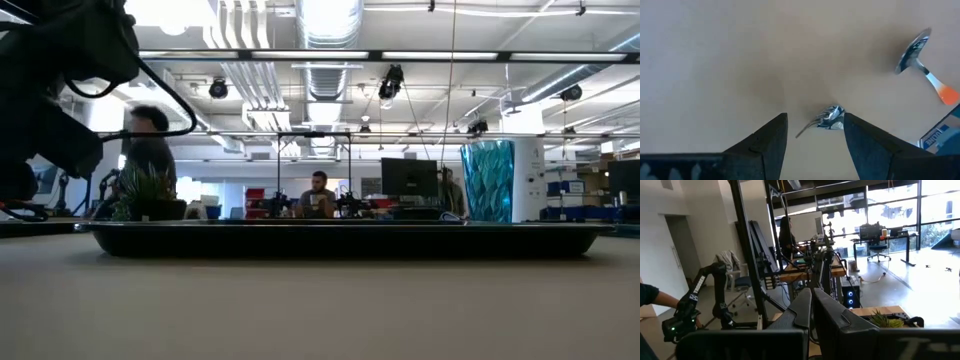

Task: Pick and place plate/cup/fork/spoon on tray
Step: Put the orange fork on the left of the black serving tray

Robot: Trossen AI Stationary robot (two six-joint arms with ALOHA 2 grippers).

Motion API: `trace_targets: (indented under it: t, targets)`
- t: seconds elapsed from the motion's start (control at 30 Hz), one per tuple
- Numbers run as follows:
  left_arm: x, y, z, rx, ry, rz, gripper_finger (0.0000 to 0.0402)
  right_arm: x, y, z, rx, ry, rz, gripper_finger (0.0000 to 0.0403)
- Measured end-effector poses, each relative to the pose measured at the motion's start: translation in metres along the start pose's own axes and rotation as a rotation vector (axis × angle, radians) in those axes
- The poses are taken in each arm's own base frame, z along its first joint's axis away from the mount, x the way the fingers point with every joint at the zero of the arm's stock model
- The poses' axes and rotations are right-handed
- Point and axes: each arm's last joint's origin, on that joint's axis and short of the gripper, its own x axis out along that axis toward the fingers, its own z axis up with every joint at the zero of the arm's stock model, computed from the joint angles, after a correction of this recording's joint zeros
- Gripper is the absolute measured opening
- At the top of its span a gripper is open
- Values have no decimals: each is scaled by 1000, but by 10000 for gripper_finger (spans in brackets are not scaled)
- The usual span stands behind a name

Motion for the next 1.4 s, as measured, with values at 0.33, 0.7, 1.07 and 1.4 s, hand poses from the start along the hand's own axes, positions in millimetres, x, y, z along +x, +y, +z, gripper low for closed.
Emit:
trace_targets:
  t: [0.33,0.7,1.07,1.4]
  targets:
    - [7,1,3,-38,33,10,150,0,0,0,14,-5,-16,9]
    - [11,-3,7,-29,49,-35,7,-1,0,0,13,-9,-26,9]
    - [5,-2,9,-10,-104,34,0,-1,0,0,17,-9,-26,9]
    - [-25,-3,-2,-58,-353,-7,1,-1,-1,1,17,-14,-49,9]
